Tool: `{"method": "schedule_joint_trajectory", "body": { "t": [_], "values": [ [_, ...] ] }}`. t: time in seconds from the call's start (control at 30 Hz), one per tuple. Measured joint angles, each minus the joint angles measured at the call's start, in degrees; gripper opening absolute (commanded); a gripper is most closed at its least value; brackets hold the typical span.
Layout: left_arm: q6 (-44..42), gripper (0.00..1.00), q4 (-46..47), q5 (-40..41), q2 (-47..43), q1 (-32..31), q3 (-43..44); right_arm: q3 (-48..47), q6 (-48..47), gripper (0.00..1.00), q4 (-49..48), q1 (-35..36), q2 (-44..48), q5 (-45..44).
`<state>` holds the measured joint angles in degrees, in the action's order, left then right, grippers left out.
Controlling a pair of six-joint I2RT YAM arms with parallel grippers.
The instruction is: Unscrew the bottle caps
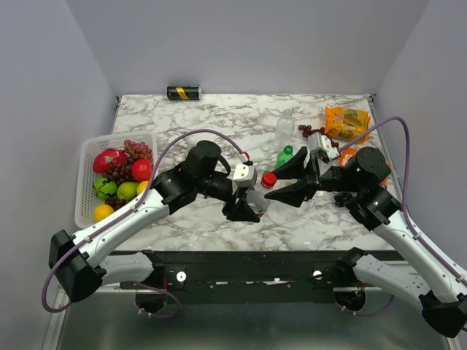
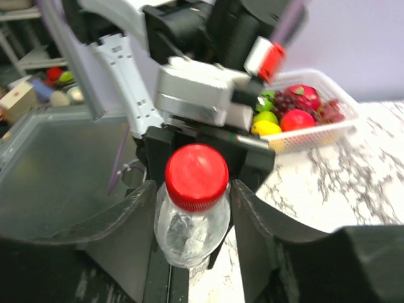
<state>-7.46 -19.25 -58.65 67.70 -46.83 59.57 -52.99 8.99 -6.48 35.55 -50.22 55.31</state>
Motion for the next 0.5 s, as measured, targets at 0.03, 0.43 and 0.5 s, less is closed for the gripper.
{"method": "schedule_joint_trajectory", "body": {
  "t": [0.03,0.43,0.5],
  "values": [
    [0.09,0.33,0.42,1.57,-0.44,0.02,0.0,0.2,-0.15,0.61,0.92,-0.02,0.57,-1.84],
    [4.63,0.32,4.22,28.87,-1.55,0.11,-0.02,1.88,5.9,0.55,5.6,0.0,6.05,-29.9],
    [5.42,0.32,4.52,31.3,-1.25,0.22,-0.02,1.9,7.63,0.55,4.83,0.07,5.2,-31.74]
  ]
}}
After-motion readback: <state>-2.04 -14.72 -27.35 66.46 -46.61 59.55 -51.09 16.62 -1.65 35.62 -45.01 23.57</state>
